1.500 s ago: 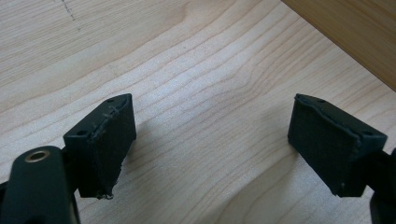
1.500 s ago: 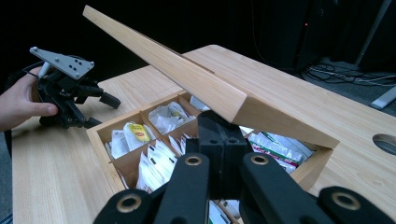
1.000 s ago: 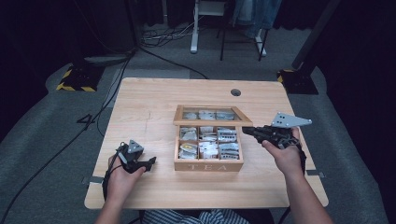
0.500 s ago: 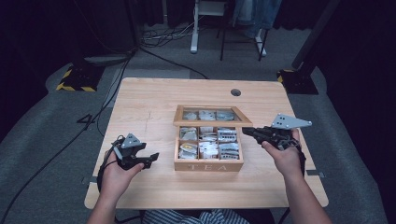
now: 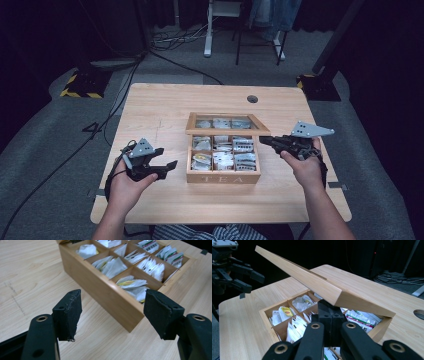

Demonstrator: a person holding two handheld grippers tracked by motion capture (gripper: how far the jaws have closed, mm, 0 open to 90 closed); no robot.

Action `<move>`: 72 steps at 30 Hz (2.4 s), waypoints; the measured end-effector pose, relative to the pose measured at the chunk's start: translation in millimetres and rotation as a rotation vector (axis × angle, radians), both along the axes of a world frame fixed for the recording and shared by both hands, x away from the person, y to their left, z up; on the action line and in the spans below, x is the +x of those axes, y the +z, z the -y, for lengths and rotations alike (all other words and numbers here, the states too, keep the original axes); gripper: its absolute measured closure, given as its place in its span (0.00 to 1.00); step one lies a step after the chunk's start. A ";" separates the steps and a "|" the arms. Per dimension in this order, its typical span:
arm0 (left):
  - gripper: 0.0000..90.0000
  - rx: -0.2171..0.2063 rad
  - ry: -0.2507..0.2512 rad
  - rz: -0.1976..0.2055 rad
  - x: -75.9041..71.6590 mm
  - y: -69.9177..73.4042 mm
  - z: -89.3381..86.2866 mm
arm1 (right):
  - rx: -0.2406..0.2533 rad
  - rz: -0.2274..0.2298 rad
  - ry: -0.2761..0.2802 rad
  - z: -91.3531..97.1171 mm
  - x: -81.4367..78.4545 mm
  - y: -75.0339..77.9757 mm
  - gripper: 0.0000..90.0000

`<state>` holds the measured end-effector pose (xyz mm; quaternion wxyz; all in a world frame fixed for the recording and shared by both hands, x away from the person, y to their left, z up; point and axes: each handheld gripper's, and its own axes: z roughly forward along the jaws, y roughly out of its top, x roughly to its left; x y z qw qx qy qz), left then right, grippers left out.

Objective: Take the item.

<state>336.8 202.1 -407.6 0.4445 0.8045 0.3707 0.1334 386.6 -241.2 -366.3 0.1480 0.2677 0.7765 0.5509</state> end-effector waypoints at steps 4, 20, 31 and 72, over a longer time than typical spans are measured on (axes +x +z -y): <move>0.35 0.013 -0.029 0.007 -1.2 3.3 10.5 | -0.001 0.000 0.002 0.0 0.0 0.0 1.00; 0.36 0.014 -0.183 0.029 5.8 10.6 75.9 | 0.020 -0.012 0.012 0.4 0.6 0.3 1.00; 0.36 0.007 -0.260 0.028 11.2 12.7 114.3 | 0.024 -0.008 0.012 0.3 1.6 1.1 1.00; 0.38 -0.102 -0.337 -0.006 44.3 -17.6 190.5 | 0.040 -0.009 0.022 2.7 3.5 1.7 1.00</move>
